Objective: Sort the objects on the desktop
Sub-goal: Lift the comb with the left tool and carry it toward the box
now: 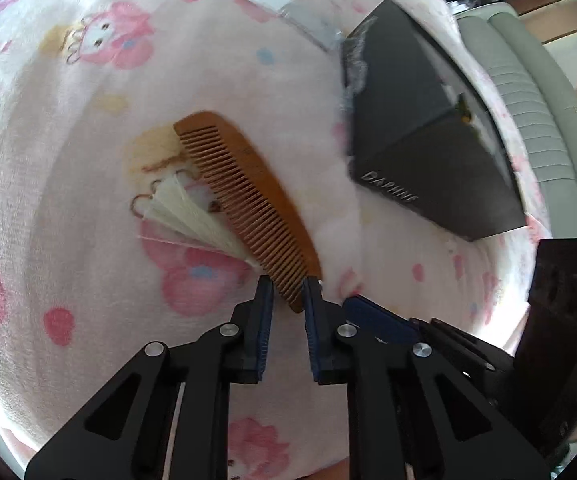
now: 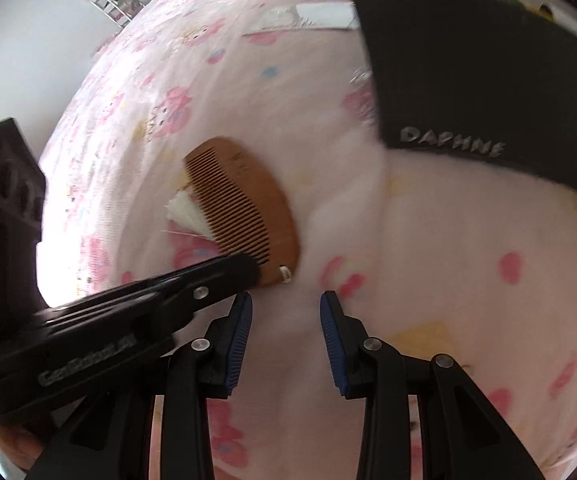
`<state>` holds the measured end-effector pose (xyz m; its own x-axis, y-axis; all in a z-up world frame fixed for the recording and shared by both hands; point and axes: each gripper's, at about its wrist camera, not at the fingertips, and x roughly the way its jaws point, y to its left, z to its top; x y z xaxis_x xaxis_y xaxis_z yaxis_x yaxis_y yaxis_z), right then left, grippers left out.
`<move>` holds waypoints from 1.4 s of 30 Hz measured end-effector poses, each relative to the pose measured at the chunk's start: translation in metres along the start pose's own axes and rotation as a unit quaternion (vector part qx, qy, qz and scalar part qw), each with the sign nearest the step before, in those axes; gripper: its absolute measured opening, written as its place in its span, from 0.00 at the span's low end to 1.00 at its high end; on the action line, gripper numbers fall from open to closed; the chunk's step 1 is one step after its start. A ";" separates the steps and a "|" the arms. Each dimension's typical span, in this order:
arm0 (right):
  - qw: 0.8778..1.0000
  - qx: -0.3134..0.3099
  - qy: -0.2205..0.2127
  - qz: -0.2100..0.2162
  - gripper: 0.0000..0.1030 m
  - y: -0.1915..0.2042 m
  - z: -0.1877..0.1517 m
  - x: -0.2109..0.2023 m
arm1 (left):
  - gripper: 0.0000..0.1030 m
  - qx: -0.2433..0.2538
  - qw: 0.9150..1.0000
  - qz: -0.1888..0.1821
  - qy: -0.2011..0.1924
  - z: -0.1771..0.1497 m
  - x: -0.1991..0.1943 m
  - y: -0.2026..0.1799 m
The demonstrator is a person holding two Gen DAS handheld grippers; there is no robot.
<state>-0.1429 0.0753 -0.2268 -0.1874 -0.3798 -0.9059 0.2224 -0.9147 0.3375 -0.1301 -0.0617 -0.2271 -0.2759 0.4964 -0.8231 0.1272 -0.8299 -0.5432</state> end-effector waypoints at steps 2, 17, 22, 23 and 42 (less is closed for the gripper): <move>1.000 0.008 -0.010 0.009 0.31 -0.004 0.002 -0.004 | 0.13 -0.004 1.000 -0.014 -0.007 0.002 -0.008 0.000; 0.997 0.034 0.018 0.061 0.31 -0.005 0.009 0.024 | 0.15 -0.034 0.999 0.022 -0.016 0.057 0.010 0.025; 0.997 0.053 0.001 0.063 0.32 -0.016 0.012 0.015 | 0.15 -0.021 0.999 0.029 -0.029 0.035 0.007 0.014; 0.996 0.059 -0.004 0.062 0.32 -0.019 0.012 0.011 | 0.15 -0.024 0.999 0.023 -0.026 0.031 0.005 0.015; 0.997 0.057 0.013 0.051 0.33 -0.031 0.010 0.009 | 0.24 -0.040 0.998 0.047 -0.030 0.030 0.000 0.042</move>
